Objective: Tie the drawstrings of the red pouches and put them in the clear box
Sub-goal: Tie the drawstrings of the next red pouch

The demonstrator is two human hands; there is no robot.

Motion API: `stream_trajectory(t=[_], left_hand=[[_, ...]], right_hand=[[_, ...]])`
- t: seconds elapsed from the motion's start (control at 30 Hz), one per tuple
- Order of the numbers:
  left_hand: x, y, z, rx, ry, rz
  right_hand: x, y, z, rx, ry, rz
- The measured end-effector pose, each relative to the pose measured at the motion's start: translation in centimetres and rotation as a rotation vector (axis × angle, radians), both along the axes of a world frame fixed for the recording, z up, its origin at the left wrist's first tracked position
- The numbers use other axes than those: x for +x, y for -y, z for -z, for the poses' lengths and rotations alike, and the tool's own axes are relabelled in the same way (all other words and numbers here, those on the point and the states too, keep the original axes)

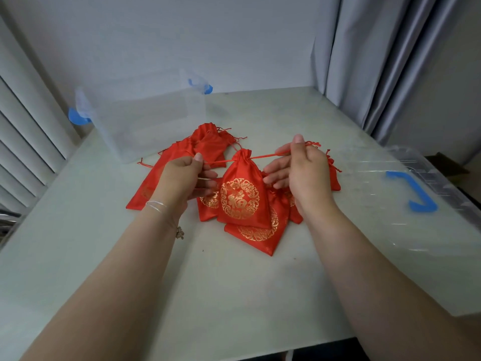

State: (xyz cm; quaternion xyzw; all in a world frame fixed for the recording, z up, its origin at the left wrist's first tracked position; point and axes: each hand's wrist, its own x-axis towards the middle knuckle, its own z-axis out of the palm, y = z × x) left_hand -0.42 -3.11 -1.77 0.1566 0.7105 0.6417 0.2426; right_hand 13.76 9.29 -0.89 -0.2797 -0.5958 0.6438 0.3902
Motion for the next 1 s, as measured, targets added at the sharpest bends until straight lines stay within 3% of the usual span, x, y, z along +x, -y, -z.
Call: stream_trajectory(t=[0.07, 0.23, 0.37, 0.53, 0.7, 0.9, 1.0], left_hand=[[0.2, -0.2, 0.1, -0.001, -0.045, 0.003], [-0.2, -0.5, 0.3, -0.046, -0.154, 0.027], [-0.5, -0.4, 0.6, -0.081, -0.144, 0.041], [-0.1, -0.1, 0.3, 0.143, -0.254, 0.036], [2.4, 0.0, -0.6, 0.289, -0.536, 0.143], [3.7, -0.1, -0.9, 0.260, -0.702, 0.352], [3.7, -0.3, -0.7, 0.096, -0.874, 0.307]], right_hand=[[0.1, 0.1, 0.1, 0.098, -0.014, 0.032], [1.0, 0.1, 0.2, 0.740, -0.201, -0.029], [0.8, 1.1, 0.0, 0.900, -0.127, -0.168], [0.2, 0.3, 0.8, 0.753, 0.213, -0.050], [-0.3, 0.0, 1.0, 0.567, 0.295, -0.112], [-0.3, -0.2, 0.8, 0.619, 0.378, -0.066], [-0.4, -0.1, 0.9, 0.479, 0.321, -0.180]])
